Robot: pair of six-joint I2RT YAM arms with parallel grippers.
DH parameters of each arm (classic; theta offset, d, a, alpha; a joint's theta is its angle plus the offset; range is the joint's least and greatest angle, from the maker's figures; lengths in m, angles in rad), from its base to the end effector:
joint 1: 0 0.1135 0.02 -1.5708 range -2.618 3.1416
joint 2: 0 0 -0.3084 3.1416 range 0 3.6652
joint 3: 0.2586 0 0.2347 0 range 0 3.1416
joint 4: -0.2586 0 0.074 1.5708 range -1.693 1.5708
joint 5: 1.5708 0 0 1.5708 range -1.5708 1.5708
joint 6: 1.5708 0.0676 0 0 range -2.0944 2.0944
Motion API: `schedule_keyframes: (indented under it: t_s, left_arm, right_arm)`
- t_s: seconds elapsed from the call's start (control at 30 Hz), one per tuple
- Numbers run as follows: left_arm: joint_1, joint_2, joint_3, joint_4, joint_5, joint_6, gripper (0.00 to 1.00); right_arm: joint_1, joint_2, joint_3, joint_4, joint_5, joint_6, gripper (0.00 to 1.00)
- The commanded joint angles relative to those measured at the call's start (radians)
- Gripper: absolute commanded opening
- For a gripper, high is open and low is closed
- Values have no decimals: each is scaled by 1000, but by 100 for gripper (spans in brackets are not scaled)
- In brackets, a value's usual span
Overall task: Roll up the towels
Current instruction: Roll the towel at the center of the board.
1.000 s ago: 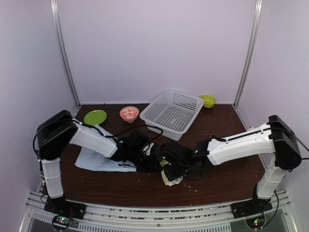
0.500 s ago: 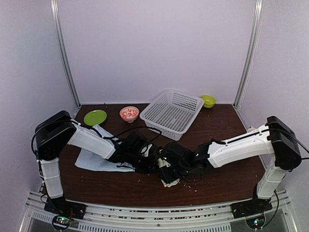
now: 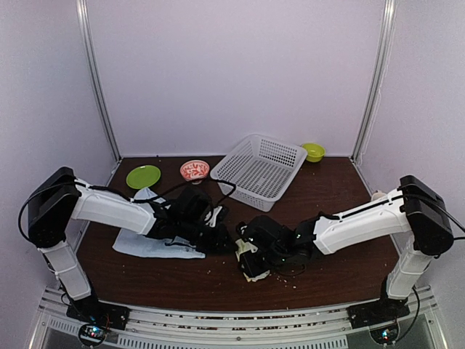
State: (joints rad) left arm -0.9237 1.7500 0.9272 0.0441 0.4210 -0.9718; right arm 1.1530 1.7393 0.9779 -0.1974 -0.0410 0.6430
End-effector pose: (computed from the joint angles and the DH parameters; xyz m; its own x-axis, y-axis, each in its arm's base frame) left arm 0.2010 -0.3118 0.1962 -0.9850 0.0532 -0.1643 0.1597 0.6422 -0.7497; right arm 0.1430 0.3290 0.1886 -0.8191 -0.3685 -0.4397 -0.5394 0.7558 0.3713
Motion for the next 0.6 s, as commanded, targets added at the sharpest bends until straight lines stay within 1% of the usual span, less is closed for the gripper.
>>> schedule_keyframes:
  t_s: [0.0,0.33,0.57]
  left_arm:
    - [2,8,83,-1,-15,32,9]
    - [3,109,182,7,15,33,9]
    - [10,193,187,63,43,5,9]
  right_arm:
    - [-10,13,-28,-18,-5,16,36]
    - [-12,11,-30,-15,-8,14,36]
    - [-12,8,-32,-3,-23,1,36]
